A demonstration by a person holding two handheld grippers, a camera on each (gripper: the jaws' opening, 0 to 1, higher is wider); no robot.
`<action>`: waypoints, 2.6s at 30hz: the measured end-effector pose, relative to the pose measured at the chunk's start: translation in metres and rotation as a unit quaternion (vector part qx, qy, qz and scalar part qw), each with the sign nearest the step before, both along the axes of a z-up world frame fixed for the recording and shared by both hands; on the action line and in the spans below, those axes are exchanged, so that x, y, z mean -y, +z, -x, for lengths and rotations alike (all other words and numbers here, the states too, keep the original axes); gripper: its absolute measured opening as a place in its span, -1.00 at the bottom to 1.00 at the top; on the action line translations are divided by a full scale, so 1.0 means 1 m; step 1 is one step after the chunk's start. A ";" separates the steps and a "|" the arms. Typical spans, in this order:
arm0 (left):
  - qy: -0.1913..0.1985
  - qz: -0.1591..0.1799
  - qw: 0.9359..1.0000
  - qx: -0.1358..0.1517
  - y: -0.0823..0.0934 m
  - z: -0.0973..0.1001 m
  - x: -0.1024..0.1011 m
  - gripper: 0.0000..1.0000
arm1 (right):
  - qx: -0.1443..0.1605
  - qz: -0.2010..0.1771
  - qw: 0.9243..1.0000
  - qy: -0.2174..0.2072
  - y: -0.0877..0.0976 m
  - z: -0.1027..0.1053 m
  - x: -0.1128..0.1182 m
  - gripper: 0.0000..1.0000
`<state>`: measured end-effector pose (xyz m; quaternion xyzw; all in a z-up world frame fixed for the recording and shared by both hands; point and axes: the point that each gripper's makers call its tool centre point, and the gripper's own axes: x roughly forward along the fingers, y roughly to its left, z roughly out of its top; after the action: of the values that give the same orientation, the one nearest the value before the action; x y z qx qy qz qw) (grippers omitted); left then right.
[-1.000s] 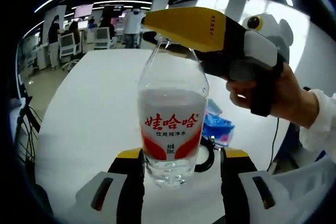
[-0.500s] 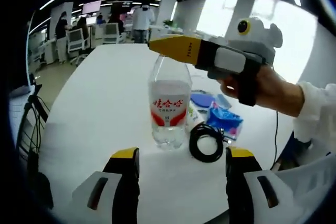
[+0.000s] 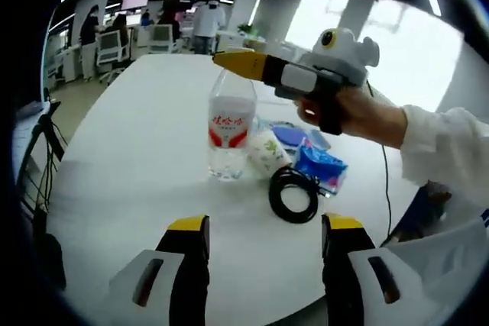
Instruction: Arrange the tabletop items into an orderly group along one side of the table until the central work area is clear of visible clutter.
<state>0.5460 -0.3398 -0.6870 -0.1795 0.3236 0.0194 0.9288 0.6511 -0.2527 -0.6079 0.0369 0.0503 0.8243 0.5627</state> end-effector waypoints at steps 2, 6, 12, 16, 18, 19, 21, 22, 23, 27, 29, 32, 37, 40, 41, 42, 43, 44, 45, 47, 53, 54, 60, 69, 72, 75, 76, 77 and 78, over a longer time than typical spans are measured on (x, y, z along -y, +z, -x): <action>0.001 -0.004 1.000 0.000 0.000 0.002 -0.001 0.10 | 0.005 -0.004 1.000 0.004 -0.002 -0.003 -0.001 -0.63; 0.002 -0.011 1.000 -0.005 -0.005 0.001 -0.006 0.09 | 0.004 -0.011 1.000 0.009 -0.005 -0.008 -0.004 -0.62; 0.004 -0.009 1.000 -0.008 -0.008 0.003 -0.003 0.11 | 0.000 -0.009 1.000 0.013 -0.014 -0.020 -0.006 -0.62; 0.008 -0.005 1.000 -0.008 -0.010 0.003 -0.003 0.10 | 0.007 -0.009 1.000 0.021 -0.019 -0.023 -0.005 -0.62; 0.005 -0.003 1.000 -0.013 -0.013 0.003 -0.002 0.09 | 0.007 -0.009 1.000 0.022 -0.020 -0.024 -0.007 -0.62; 0.005 0.000 1.000 -0.017 -0.016 0.004 -0.002 0.09 | 0.005 -0.008 1.000 0.023 -0.021 -0.024 -0.007 -0.62; 0.009 -0.005 1.000 -0.022 -0.019 0.005 -0.005 0.10 | 0.001 -0.006 1.000 0.022 -0.024 -0.028 -0.008 -0.62; 0.009 -0.004 1.000 -0.022 -0.020 0.005 -0.005 0.09 | 0.001 -0.007 1.000 0.022 -0.025 -0.029 -0.008 -0.62; 0.010 -0.002 1.000 -0.023 -0.020 0.005 -0.005 0.08 | 0.002 -0.006 1.000 0.022 -0.025 -0.029 -0.008 -0.62; 0.013 -0.001 1.000 -0.022 -0.020 0.006 -0.006 0.08 | 0.008 -0.009 1.000 0.026 -0.026 -0.030 -0.008 -0.62; 0.016 0.001 1.000 -0.020 -0.019 0.005 -0.006 0.08 | 0.011 -0.009 0.999 0.030 -0.027 -0.030 -0.008 -0.62; 0.017 0.001 1.000 -0.019 -0.018 0.005 -0.006 0.08 | 0.022 -0.004 0.999 0.041 -0.030 -0.027 -0.006 -0.62; 0.018 0.009 1.000 -0.018 -0.019 0.005 -0.005 0.07 | 0.028 -0.006 0.998 0.050 -0.029 -0.026 -0.002 -0.61; 0.022 0.014 1.000 -0.014 -0.018 0.004 -0.004 0.07 | 0.030 -0.003 0.998 0.058 -0.028 -0.023 0.003 -0.61; 0.023 0.014 1.000 -0.013 -0.017 0.004 -0.005 0.07 | 0.033 -0.002 0.998 0.061 -0.029 -0.022 0.005 -0.61; 0.022 0.014 1.000 -0.014 -0.017 0.004 -0.005 0.06 | 0.035 -0.002 0.997 0.063 -0.029 -0.021 0.007 -0.61; 0.021 0.013 1.000 -0.015 -0.018 0.004 -0.005 0.06 | 0.040 -0.002 0.997 0.067 -0.030 -0.021 0.009 -0.61; 0.021 0.013 1.000 -0.016 -0.019 0.004 -0.006 0.06 | 0.045 -0.001 0.996 0.071 -0.030 -0.021 0.010 -0.61; 0.021 0.013 1.000 -0.016 -0.019 0.005 -0.006 0.06 | 0.047 0.000 0.996 0.074 -0.030 -0.020 0.011 -0.61; 0.021 0.016 1.000 -0.015 -0.018 0.004 -0.005 0.06 | 0.049 0.002 0.996 0.078 -0.030 -0.020 0.014 -0.61; 0.024 0.024 0.999 -0.011 -0.019 0.003 -0.005 0.06 | 0.057 0.010 0.994 0.093 -0.032 -0.011 0.017 -0.60; 0.025 0.024 0.999 -0.011 -0.019 0.002 -0.006 0.06 | 0.060 0.010 0.993 0.097 -0.032 -0.009 0.017 -0.60; 0.027 0.023 0.999 -0.013 -0.019 0.007 -0.006 0.04 | 0.060 0.015 0.994 0.093 -0.032 -0.009 0.017 -0.60; 0.033 0.039 0.999 -0.008 -0.019 0.006 -0.003 0.04 | 0.061 0.041 0.994 0.080 -0.039 -0.008 0.017 -0.53; 0.044 0.040 0.998 -0.013 -0.021 0.009 -0.008 0.06 | 0.039 0.031 0.997 0.054 -0.031 -0.015 0.012 -0.34; 0.052 0.039 0.998 -0.008 -0.018 0.009 -0.013 0.10 | 0.025 0.024 0.999 0.035 -0.019 -0.023 0.010 -0.19; 0.052 0.038 0.998 -0.006 -0.018 0.009 -0.014 0.14 | 0.025 0.025 0.999 0.034 -0.018 -0.024 0.010 -0.15; 0.052 0.034 0.998 -0.005 -0.017 0.008 -0.014 0.20 | 0.025 0.026 0.999 0.029 -0.016 -0.026 0.011 -0.13; 0.054 0.018 0.998 -0.003 -0.018 0.005 -0.018 0.32 | 0.023 0.026 0.999 0.025 -0.014 -0.027 0.012 -0.12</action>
<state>0.5407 -0.3215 -0.7046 -0.2127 0.3169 0.0642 0.9221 0.6785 -0.2648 -0.6219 0.0025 0.0596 0.8370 0.5439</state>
